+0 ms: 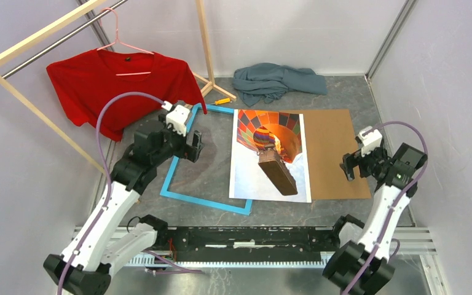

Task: Take the photo out of the frame
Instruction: Move the photo to the photo frame, then reset both arms

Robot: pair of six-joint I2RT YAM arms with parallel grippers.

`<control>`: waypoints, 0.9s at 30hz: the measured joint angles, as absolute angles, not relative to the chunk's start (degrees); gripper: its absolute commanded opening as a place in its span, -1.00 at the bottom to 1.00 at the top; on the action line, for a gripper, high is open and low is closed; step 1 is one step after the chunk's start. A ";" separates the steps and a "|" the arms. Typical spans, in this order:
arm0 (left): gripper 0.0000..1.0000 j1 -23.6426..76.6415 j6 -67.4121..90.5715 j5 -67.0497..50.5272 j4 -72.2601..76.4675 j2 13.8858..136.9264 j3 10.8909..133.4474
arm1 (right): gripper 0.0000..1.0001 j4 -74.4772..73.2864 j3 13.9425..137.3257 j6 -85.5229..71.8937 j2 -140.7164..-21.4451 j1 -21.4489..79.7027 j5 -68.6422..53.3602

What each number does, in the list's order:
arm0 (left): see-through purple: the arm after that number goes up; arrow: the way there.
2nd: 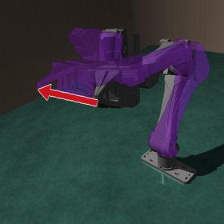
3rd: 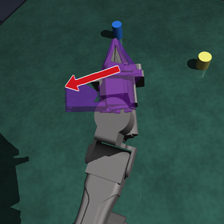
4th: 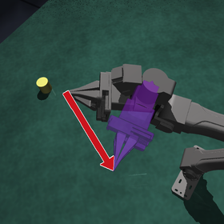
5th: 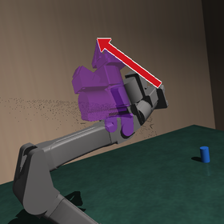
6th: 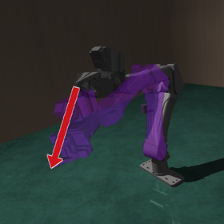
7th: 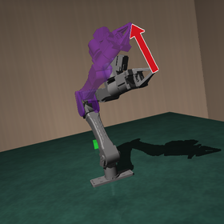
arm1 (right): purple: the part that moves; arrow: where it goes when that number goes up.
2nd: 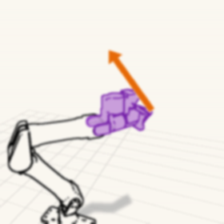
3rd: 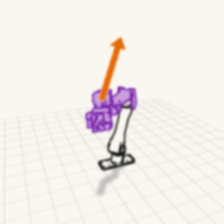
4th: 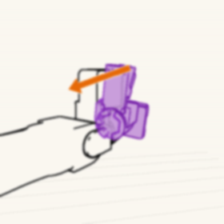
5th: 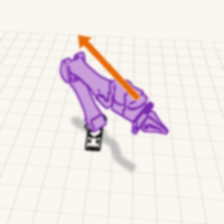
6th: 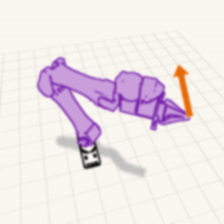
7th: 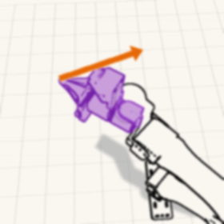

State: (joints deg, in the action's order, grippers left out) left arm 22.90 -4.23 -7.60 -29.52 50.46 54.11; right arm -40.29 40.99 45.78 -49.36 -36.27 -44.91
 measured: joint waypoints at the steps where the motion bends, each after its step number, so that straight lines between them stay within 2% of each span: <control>1: 1.00 22.90 -4.49 -5.21 -29.06 49.04 53.19 | 0.96 -40.38 40.27 45.91 -47.42 -36.07 -45.63; 7: 1.00 22.50 -4.71 5.23 -27.11 39.77 45.39 | 0.96 -40.38 37.85 45.50 -38.59 -36.05 -49.30; 14: 1.00 18.81 -4.67 7.35 -26.85 35.66 43.42 | 0.96 -31.05 33.15 33.08 -30.00 -34.06 -48.66; 16: 1.00 17.41 -4.64 7.31 -26.85 35.31 43.42 | 0.96 -28.38 33.45 29.54 -33.19 -28.34 -44.05; 21: 1.00 15.84 -4.62 7.35 -26.63 35.07 42.96 | 0.96 -23.22 35.42 24.43 -46.35 -4.75 -29.87; 24: 1.00 15.53 -4.62 7.35 -26.59 35.07 42.83 | 0.96 -21.98 35.16 23.35 -45.36 3.07 -26.28; 27: 1.00 15.44 -4.64 7.33 -26.48 34.70 42.68 | 0.96 -20.58 34.79 23.64 -39.75 5.54 -25.58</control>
